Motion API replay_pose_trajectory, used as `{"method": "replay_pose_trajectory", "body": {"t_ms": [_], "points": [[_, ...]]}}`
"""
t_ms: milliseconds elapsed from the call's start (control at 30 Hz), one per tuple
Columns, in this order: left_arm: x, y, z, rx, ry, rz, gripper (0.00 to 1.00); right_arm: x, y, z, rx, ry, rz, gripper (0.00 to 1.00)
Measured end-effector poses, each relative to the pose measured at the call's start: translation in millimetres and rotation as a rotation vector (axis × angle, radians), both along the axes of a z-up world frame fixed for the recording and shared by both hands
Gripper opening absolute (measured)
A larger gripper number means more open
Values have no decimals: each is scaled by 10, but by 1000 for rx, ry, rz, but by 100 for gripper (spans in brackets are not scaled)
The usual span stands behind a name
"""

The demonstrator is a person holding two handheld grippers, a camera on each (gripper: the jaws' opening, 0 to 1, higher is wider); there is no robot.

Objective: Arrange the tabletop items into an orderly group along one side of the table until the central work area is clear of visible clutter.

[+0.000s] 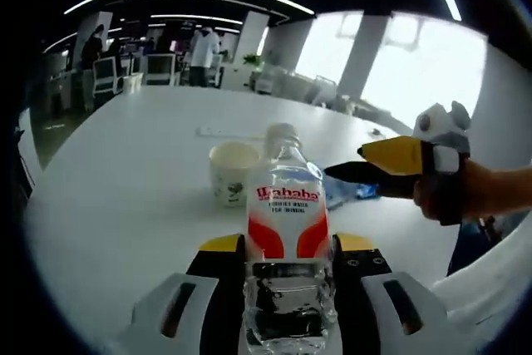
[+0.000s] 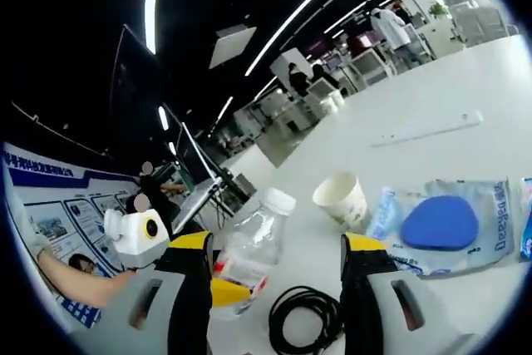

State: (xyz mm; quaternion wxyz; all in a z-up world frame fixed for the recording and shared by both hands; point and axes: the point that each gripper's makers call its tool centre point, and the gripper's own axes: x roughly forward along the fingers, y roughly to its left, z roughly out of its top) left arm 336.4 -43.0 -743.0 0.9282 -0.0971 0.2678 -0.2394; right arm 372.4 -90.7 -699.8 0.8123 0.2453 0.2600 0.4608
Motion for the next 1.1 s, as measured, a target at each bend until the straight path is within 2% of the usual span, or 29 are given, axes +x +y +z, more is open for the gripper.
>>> {"method": "replay_pose_trajectory", "body": {"t_ms": [167, 533, 733, 767, 867, 900, 967, 1100], "points": [[-18, -74, 64, -3, -26, -27, 37, 28, 125, 86, 73, 60, 5, 59], [-81, -173, 141, 21, -73, -81, 37, 33, 219, 188, 112, 85, 18, 53], [-117, -244, 166, 59, -91, -123, 37, 69, 209, 217, 126, 100, -11, 30], [-122, -245, 169, 57, -93, -125, 37, 72, 205, 226, 124, 96, -14, 22], [-123, -250, 162, 57, -87, -127, 37, 41, 257, 314, 124, 47, 17, 21], [-129, -250, 166, 67, -89, -129, 37, 26, 274, 343, 99, 1, 33, 21], [-135, -247, 168, 74, -89, -128, 37, 2, 308, 380, 82, -34, 49, 20], [-125, -225, 153, 77, -81, -118, 37, -20, 379, 423, 61, -61, 61, 19]]}}
